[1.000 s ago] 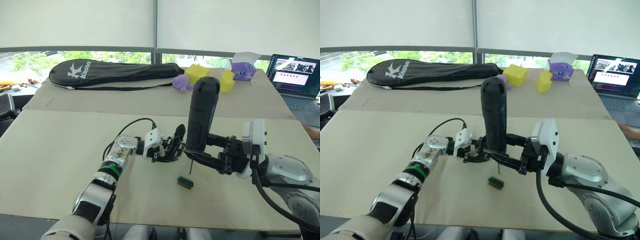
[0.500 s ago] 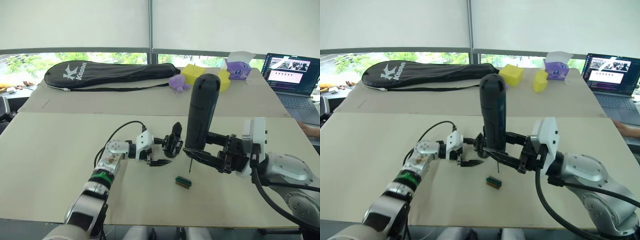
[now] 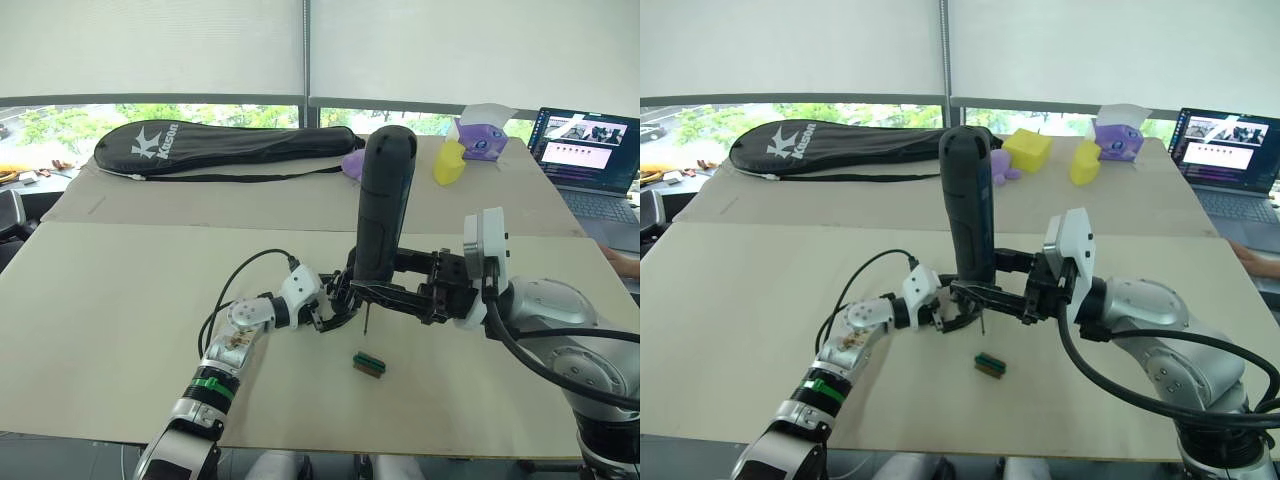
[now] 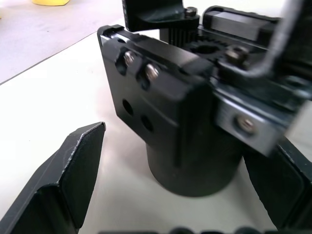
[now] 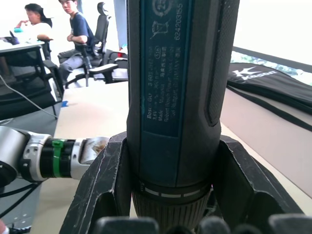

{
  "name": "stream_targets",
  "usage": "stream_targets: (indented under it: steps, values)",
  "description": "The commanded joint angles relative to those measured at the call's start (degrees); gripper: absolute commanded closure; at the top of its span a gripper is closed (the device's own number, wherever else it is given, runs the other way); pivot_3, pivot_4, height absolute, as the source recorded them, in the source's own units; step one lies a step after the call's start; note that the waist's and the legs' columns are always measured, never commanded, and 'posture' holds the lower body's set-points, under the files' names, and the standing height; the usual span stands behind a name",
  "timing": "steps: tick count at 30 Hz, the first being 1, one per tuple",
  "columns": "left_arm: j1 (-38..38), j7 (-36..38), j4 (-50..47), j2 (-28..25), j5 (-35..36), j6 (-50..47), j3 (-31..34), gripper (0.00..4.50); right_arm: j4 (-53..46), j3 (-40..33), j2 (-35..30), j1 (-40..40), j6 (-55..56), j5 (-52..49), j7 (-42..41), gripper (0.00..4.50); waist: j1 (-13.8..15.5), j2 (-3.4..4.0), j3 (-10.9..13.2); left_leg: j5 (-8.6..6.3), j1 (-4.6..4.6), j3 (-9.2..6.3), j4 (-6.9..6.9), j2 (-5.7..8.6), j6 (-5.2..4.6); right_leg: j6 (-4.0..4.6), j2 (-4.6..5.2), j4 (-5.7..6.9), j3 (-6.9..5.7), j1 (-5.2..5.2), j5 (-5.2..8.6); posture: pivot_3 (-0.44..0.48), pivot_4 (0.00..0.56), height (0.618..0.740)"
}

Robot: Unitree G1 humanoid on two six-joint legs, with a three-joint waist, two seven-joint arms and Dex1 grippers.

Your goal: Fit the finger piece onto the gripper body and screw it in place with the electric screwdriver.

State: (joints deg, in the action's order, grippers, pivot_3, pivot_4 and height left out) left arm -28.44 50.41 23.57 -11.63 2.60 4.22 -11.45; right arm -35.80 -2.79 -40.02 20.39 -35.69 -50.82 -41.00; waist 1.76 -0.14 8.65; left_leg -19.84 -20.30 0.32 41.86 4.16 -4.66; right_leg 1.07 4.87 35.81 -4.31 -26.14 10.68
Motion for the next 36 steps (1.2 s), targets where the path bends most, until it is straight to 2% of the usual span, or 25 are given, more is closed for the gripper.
stream_targets:
  steps: [1,4,7,19,26,36]
  values:
    - [-0.9,-0.1,0.4,0.0,0.1,1.6,-0.4,0.00,-1.1,-1.6,0.2,2.5,0.1,-1.6,-0.3,2.59,0.0,0.00,0.0,0.00,0.00,0.00,0.00,0.00,0.00,0.00,0.00,0.00,0.00,-0.01,0.00,0.000,0.150,0.737]
    - [-1.4,0.6,1.1,-0.3,0.6,2.1,0.0,0.79,-0.7,-1.6,0.4,4.4,-0.6,-2.2,-0.1,2.59,0.0,0.00,0.0,0.00,0.00,0.00,0.00,0.00,0.00,0.00,0.00,0.00,-0.01,-0.01,0.00,0.000,0.150,0.737]
    - [-1.9,1.1,1.8,-0.4,0.8,2.3,0.1,2.15,0.0,-1.4,1.2,7.9,-2.5,-3.6,1.1,2.59,-0.2,0.00,0.0,0.00,0.00,0.01,0.01,0.00,0.00,0.00,0.00,0.01,0.00,-0.01,0.00,0.000,0.150,0.737]
    - [-3.2,2.7,3.4,0.2,2.6,1.8,0.3,2.17,7.8,2.4,6.9,22.0,-7.5,-3.9,3.0,2.59,-0.3,0.01,0.0,0.00,0.01,0.01,0.01,0.01,0.00,0.00,0.02,0.04,-0.03,-0.02,-0.01,0.000,0.150,0.737]
    - [-1.9,5.5,1.5,0.1,5.1,-0.7,0.3,2.17,10.5,5.3,8.8,25.2,-7.1,-0.3,1.5,2.59,-0.5,0.02,0.0,0.00,-0.01,0.01,0.00,0.02,0.00,0.00,0.02,0.08,-0.06,-0.03,-0.01,0.000,0.150,0.737]
    - [-1.2,6.1,0.6,0.2,5.7,-1.1,0.2,2.17,12.4,6.9,10.7,25.4,-5.6,5.1,-0.9,2.59,-0.9,0.02,0.0,0.00,-0.01,0.01,0.00,0.03,0.01,0.00,0.01,0.09,-0.09,-0.04,-0.01,0.000,0.150,0.737]
